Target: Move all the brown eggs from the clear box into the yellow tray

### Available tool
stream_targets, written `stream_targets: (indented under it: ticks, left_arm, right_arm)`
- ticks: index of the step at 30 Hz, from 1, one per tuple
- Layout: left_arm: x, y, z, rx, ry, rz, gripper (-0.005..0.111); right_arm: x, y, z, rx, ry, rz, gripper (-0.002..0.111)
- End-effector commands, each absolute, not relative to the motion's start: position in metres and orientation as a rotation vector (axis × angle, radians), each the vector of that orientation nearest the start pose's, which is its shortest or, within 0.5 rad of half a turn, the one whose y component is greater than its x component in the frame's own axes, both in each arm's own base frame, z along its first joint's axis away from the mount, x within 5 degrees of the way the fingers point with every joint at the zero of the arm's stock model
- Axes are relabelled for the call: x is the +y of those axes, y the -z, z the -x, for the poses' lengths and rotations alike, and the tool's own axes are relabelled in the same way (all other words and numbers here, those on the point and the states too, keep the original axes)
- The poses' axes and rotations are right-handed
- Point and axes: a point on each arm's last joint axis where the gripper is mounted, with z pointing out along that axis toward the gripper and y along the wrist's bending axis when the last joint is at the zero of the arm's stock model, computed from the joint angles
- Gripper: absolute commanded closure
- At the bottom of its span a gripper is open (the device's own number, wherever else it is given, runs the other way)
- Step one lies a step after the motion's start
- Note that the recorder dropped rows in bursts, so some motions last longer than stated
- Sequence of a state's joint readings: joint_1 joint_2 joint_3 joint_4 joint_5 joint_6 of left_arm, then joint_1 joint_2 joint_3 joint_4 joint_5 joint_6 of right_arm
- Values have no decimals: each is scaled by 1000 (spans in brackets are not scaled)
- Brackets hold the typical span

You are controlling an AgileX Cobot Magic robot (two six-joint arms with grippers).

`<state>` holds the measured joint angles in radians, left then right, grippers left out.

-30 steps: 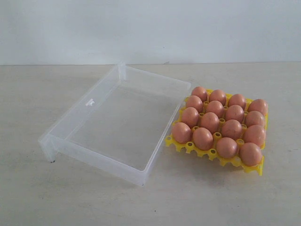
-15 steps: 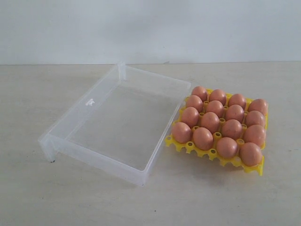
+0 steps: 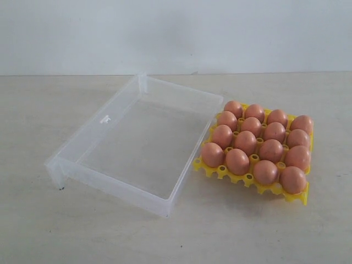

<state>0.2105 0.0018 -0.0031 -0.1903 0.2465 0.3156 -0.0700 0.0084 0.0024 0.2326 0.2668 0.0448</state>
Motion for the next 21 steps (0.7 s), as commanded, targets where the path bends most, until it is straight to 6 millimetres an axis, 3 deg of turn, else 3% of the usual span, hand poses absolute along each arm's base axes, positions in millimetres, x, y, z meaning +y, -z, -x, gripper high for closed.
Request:
stream_targets:
  ticks: [1,3,5,8,9,10,14,21]
  left_arm:
    - [8,-192,-55,1717,-207,49,111]
    - [8,-193,-55,1715,-208,49,111]
    - [8,-193,-55,1715,-208,49,111]
    - [8,-193,-55,1715,-208,49,111]
    - [8,-193,-55,1715,-208,49,111]
    - [8,-193,-55,1715,-208,49,111]
    - [8,-192,-55,1716,-208,49,111]
    - [8,-192,-55,1716,-208,49,111]
  right_arm:
    - [-4,-217,-56,1437,-2,-112,109]
    - [-6,-225,-54,1351,95,-50,109]
    - [-5,-222,-55,1389,101,-37,109]
    - [-1,-195,-56,1681,17,-54,109]
    - [-1,-181,-53,1843,-15,-83,109]
    - [-1,-177,-52,1878,-79,-179,109]
    - [-6,-175,-51,1893,-69,-295,109]
    - [-9,-180,-52,1846,45,-187,109]
